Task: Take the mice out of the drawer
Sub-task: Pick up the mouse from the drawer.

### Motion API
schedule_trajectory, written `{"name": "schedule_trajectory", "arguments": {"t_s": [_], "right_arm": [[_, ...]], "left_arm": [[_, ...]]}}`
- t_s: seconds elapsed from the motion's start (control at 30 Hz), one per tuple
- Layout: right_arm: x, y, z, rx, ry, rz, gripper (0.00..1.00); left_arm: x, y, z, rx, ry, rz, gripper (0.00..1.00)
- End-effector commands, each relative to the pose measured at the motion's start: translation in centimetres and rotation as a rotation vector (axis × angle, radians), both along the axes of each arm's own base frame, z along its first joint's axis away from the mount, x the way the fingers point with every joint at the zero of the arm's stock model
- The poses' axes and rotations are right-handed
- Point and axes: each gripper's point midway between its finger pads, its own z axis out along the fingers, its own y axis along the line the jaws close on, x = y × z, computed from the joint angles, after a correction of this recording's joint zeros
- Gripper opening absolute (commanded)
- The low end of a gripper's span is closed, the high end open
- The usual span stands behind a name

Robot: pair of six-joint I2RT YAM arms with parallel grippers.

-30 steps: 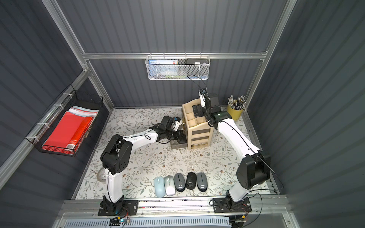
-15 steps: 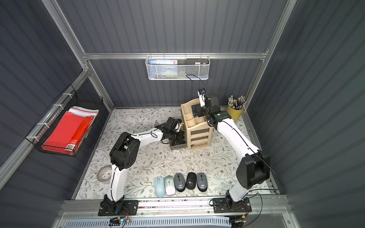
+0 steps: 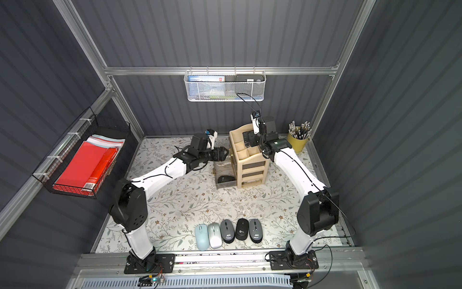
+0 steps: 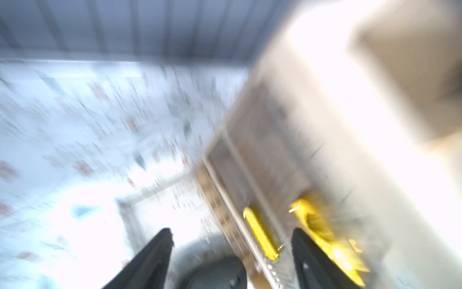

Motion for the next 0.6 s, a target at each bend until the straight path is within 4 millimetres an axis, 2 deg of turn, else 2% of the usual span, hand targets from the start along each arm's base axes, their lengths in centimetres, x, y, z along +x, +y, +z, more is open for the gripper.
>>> {"name": "schedule_trajectory", "arguments": {"t_s": [0.0, 0.03, 0.1, 0.17, 0.23, 0.3, 0.4, 0.47, 0.5, 0.57], "right_arm": [[0.2, 1.1, 2.4, -0.023, -0.054, 0.054, 0.99], [0.1, 1.7, 4.6, -0.012, -0.105, 0.077, 0.99], [-0.3, 3.3, 8.3, -0.018, -0.193, 0.125, 0.99], [-0.7, 5.8, 10.3, -0.047, -0.239, 0.201, 0.99], [-1.5, 9.0, 10.3, -0.081, -0.204, 0.331, 0.99], [-2.3, 12.3, 9.3, -0.113, -0.134, 0.474, 0.99], [-4.3, 16.6, 5.5, -0.243, -0.027, 0.649, 0.98], [-6.2, 18.4, 1.9, -0.361, 0.018, 0.741, 0.99], [-7.4, 19.2, -0.2, -0.421, 0.055, 0.790, 0.99], [-8.9, 19.8, -3.3, -0.505, 0.131, 0.848, 0.99]], "left_arm": [[0.3, 2.6, 0.4, 0.070, -0.033, 0.075, 0.95], [0.4, 4.0, 0.0, 0.087, -0.025, 0.104, 0.99], [0.8, 7.1, -0.7, 0.099, -0.009, 0.157, 0.99], [0.9, 10.6, -1.4, 0.121, 0.008, 0.222, 0.99], [0.9, 13.3, -1.4, 0.153, 0.010, 0.298, 0.99], [0.7, 15.2, -1.5, 0.170, 0.029, 0.336, 1.00], [0.3, 18.0, -1.6, 0.194, 0.056, 0.378, 0.99], [0.0, 20.1, -0.7, 0.198, 0.041, 0.423, 1.00], [-0.6, 21.3, -1.3, 0.197, 0.050, 0.453, 0.99], [-1.1, 22.9, -0.4, 0.155, 0.035, 0.491, 0.99]]}}
